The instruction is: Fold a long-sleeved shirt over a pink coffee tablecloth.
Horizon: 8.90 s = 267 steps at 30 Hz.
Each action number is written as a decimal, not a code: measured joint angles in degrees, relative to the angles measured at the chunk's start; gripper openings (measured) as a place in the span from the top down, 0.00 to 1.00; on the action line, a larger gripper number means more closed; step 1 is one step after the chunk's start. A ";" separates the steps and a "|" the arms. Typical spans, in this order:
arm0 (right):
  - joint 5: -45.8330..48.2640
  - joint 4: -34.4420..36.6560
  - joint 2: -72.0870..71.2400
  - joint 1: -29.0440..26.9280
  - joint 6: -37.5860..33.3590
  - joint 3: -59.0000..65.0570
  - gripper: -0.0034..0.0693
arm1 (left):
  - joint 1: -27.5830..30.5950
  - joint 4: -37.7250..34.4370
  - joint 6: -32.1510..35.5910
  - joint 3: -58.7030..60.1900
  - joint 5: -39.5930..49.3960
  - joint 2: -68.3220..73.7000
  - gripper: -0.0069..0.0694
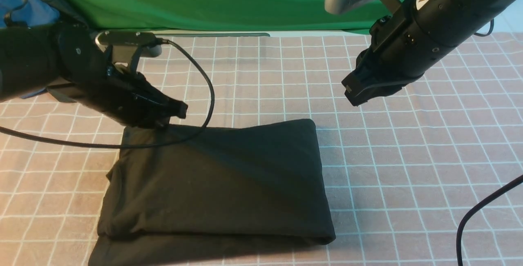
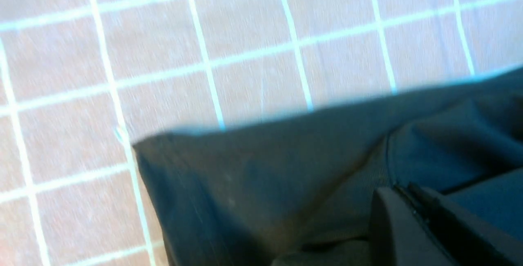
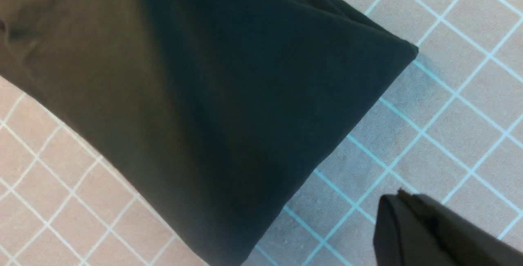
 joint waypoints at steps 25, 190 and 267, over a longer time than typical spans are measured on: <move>0.00 0.31 0.00 0.00 -1.51 0.00 0.90 | 0.00 -0.51 -14.22 0.63 9.28 -8.10 0.89; -62.55 -10.46 -84.44 -8.95 2.13 60.21 0.72 | 11.30 6.61 -21.21 62.93 -16.82 -95.76 0.89; -47.26 -13.41 -94.30 -28.19 5.88 86.89 0.63 | 11.30 8.75 -21.03 62.93 -17.01 -95.76 0.89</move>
